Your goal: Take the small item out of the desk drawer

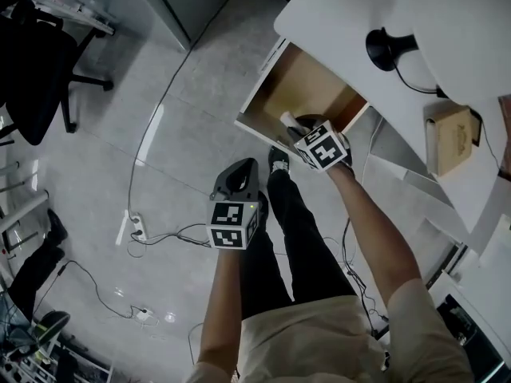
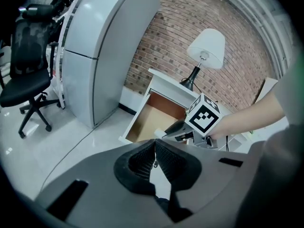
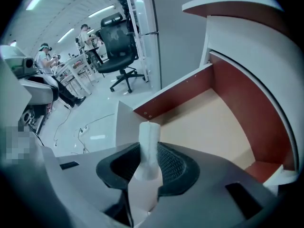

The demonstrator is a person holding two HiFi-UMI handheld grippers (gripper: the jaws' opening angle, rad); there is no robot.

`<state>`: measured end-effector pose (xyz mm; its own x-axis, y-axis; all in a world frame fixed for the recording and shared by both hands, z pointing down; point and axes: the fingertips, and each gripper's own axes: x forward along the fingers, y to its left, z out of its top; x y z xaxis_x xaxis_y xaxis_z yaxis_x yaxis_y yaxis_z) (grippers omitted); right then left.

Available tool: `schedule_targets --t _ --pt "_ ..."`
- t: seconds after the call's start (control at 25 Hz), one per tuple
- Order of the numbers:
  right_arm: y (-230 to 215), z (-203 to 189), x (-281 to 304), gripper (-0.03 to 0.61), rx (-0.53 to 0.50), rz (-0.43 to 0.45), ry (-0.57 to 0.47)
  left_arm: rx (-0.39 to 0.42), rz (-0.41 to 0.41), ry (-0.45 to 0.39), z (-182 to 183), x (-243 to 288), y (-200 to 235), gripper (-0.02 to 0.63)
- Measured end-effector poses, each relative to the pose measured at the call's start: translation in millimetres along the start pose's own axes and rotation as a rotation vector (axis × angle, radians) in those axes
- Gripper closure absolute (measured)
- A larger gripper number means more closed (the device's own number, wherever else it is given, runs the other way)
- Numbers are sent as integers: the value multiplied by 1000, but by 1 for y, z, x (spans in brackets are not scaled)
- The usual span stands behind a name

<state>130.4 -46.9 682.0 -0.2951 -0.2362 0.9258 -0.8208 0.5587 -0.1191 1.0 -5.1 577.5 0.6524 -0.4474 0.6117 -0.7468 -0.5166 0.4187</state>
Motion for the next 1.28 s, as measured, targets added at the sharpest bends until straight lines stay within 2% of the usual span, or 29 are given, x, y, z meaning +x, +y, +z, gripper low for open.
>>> schedule_targets --t 0.44,0.88,1.12,1.28 --pt "24 12 -93 442 154 -71 -126 74 -46 -47 62 -52 -50 597" --pt "57 18 -189 442 264 -132 -276 108 -49 -63 95 -108 -81 597" --pt "61 14 -241 442 319 -181 -383 142 -94 -92 121 -121 -111 597" --pt "70 18 -267 442 343 -205 -453 217 -135 -93 137 -129 -126 597"
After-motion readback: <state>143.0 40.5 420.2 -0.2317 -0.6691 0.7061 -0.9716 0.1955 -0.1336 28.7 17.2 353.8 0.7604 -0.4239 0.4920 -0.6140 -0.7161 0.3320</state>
